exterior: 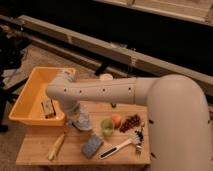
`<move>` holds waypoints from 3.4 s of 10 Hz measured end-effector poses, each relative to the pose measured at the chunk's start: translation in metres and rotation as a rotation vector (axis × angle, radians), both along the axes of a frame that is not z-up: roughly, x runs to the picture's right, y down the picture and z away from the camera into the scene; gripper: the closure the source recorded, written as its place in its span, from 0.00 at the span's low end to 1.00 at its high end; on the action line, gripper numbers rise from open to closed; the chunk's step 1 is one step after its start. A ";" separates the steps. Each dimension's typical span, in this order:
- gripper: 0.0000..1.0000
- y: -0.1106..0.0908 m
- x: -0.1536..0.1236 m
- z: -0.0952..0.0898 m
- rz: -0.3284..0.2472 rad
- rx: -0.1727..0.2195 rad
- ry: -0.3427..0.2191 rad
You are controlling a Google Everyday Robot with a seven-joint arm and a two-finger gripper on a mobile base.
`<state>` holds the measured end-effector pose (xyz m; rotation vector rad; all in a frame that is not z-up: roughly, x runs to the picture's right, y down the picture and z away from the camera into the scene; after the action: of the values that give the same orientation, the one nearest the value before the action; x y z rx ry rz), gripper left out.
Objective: Wipe tray with towel
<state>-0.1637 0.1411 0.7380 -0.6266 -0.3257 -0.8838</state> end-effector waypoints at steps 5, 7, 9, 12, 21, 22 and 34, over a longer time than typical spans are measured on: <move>1.00 -0.030 0.008 -0.031 0.071 0.094 0.003; 1.00 -0.058 0.001 -0.064 0.104 0.201 -0.020; 1.00 -0.084 -0.012 -0.095 0.138 0.292 -0.057; 1.00 -0.122 -0.045 -0.135 0.189 0.418 -0.137; 1.00 -0.176 -0.180 -0.060 0.084 0.388 -0.328; 1.00 -0.176 -0.185 -0.042 0.067 0.372 -0.325; 1.00 -0.177 -0.193 -0.026 0.031 0.339 -0.326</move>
<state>-0.3569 -0.0360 0.7120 -0.1618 -0.4640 -0.9847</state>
